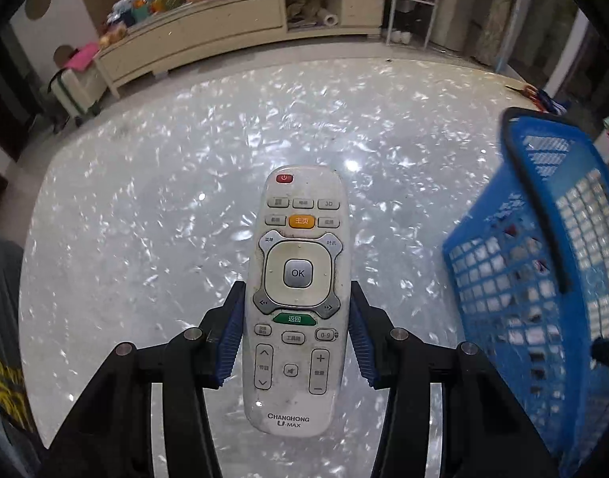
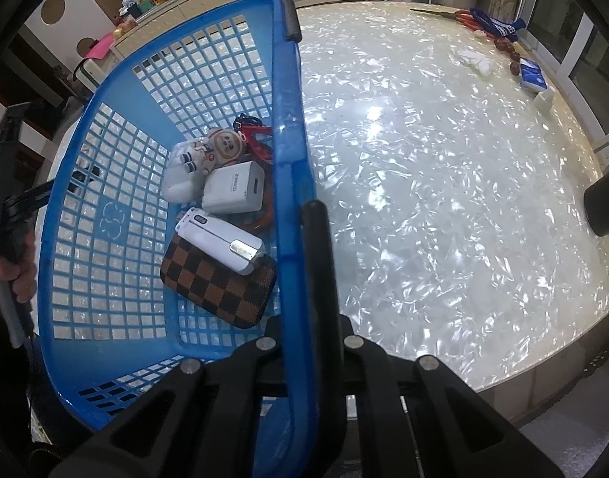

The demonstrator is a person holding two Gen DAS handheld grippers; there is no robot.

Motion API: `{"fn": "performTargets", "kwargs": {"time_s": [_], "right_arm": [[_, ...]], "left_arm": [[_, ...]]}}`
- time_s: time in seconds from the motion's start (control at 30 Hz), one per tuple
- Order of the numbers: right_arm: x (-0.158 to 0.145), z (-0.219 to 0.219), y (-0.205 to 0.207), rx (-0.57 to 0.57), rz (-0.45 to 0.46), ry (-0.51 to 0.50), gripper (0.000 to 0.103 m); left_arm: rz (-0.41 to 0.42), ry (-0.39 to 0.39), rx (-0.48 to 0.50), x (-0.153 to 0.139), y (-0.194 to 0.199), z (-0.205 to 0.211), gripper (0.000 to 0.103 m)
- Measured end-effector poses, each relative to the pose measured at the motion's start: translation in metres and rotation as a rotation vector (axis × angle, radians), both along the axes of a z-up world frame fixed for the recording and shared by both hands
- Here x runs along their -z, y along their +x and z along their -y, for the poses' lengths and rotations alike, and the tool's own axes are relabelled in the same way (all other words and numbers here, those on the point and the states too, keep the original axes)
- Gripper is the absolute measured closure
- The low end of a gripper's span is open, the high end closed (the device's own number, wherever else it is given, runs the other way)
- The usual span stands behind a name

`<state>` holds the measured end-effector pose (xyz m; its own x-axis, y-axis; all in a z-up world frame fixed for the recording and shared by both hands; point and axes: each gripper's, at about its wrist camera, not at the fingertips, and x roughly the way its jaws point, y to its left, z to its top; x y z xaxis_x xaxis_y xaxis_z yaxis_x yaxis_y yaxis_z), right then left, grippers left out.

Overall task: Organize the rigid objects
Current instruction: 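Carry the white remote control over the blue basket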

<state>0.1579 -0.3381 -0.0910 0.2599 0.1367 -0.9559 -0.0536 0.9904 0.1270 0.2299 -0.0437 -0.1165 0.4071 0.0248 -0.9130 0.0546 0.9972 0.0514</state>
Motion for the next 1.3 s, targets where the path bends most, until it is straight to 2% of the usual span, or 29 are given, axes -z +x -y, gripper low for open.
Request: {"fn": "performTargets", "kwargs": {"time_s": [0.13,0.3,0.4,0.5,0.63,0.73,0.8,0.97,1.3], "right_arm": [[-0.002,-0.001,-0.002,0.001,0.004,-0.009,0.098],[-0.003,-0.003,-0.004,-0.001,0.006,-0.012,0.098],[-0.005,-0.004,-0.006,-0.001,0.008,-0.012,0.098],[-0.006,-0.004,-0.007,-0.001,0.009,-0.009,0.098],[-0.005,-0.004,-0.008,0.0,0.01,-0.006,0.098],[-0.007,-0.003,-0.009,0.001,0.012,0.0,0.098],[-0.007,-0.002,-0.008,0.001,0.014,0.003,0.098],[-0.007,-0.001,-0.008,0.001,0.014,0.008,0.098],[-0.007,0.001,-0.007,0.008,0.02,0.024,0.098]], "left_arm": [[0.029,0.037,0.075,-0.018,-0.009,0.005,0.05],[0.086,0.131,0.17,-0.038,-0.025,0.014,0.05],[0.092,0.103,0.223,-0.052,-0.033,0.017,0.05],[0.12,0.108,0.274,-0.068,-0.043,0.027,0.05],[0.162,0.082,0.398,-0.093,-0.056,0.045,0.05],[0.2,0.094,0.468,-0.108,-0.066,0.065,0.05],[0.197,0.07,0.518,-0.112,-0.069,0.079,0.05],[0.18,0.033,0.664,-0.107,-0.076,0.116,0.05],[0.109,-0.014,0.864,-0.067,-0.078,0.173,0.05]]}}
